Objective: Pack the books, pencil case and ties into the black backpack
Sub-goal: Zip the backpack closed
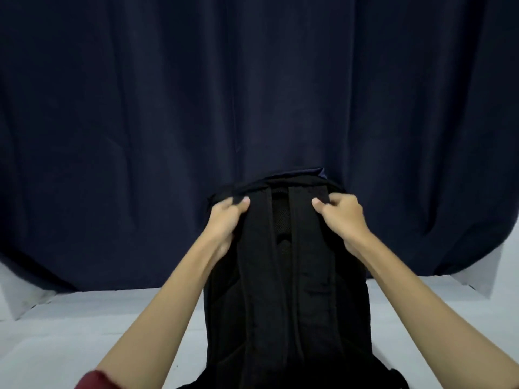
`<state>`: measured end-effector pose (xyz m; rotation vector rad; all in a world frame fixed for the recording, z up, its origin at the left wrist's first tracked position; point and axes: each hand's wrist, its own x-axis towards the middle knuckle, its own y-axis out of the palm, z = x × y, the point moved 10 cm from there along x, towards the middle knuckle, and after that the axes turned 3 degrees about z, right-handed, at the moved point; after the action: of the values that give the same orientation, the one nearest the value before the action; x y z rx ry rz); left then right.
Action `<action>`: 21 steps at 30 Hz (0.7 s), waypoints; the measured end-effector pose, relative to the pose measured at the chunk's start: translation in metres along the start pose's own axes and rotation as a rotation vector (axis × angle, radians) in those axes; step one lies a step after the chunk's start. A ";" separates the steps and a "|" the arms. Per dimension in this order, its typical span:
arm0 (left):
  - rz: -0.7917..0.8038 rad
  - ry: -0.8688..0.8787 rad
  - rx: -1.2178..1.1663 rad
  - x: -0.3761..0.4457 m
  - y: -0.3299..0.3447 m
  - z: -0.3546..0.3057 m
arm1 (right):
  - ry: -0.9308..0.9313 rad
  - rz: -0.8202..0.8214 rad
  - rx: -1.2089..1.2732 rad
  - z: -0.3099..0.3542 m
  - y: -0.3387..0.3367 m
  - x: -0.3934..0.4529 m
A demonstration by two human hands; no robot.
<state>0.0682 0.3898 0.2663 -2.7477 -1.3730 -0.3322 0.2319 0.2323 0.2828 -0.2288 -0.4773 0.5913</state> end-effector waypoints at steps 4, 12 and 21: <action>-0.044 0.159 -0.111 0.002 -0.013 -0.059 | -0.121 0.043 0.459 0.041 -0.014 0.024; 0.094 0.190 -0.067 -0.014 -0.017 -0.052 | -0.184 0.179 0.491 0.032 -0.003 0.004; 0.263 0.210 -0.113 -0.025 -0.012 -0.043 | -0.115 0.236 0.444 0.026 -0.011 -0.010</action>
<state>0.0374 0.3714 0.3024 -2.8360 -0.9589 -0.6768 0.2170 0.2194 0.3056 0.1751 -0.4203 0.9279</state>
